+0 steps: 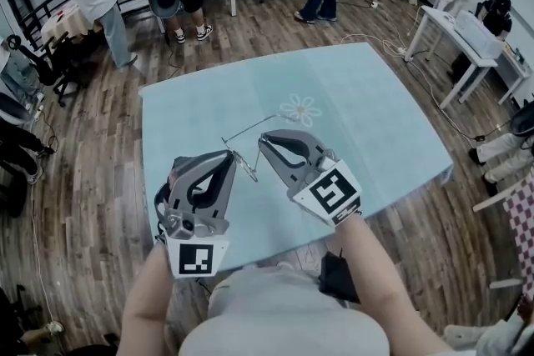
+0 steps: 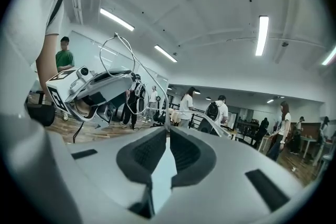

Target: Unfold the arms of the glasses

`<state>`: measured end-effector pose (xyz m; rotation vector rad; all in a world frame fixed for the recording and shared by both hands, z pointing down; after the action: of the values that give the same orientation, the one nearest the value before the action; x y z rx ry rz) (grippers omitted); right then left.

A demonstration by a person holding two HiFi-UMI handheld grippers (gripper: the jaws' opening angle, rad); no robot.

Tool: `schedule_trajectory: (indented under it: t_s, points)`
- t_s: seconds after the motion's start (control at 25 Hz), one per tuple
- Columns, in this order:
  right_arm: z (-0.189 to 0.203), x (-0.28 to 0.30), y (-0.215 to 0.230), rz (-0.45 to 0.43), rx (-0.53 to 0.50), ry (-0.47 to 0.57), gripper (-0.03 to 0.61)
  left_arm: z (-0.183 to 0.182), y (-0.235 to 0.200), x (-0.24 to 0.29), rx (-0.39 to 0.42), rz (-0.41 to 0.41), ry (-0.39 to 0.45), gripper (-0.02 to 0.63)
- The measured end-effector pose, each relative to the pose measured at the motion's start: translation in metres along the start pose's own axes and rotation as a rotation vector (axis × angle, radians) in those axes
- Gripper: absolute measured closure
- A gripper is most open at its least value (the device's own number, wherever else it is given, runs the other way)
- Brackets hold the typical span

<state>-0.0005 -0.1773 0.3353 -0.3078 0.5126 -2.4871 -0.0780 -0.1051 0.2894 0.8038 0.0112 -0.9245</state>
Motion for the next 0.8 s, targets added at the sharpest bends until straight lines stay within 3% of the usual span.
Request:
schedule_trajectory:
  t_s: [0.52,0.8]
  points:
    - [0.008,-0.019,0.012,0.098,0.037,-0.005,0.555,0.016,-0.004,-0.007,0.0,-0.016,-0.009,0.606]
    - [-0.001,-0.05,0.03,0.141,0.041,0.044,0.555,0.011,-0.001,0.003,-0.002,-0.026,-0.025,0.606]
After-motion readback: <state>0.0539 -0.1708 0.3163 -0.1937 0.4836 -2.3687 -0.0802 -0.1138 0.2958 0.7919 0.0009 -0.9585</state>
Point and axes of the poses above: the fingertips, and each gripper's own axes: x forward along the fingers, y to its right, z out of its underside, the point moved 3 cm from there along -x, backward along the fingers, and after that the axes turned 8 degrees about -x, right-handed, at the moved point
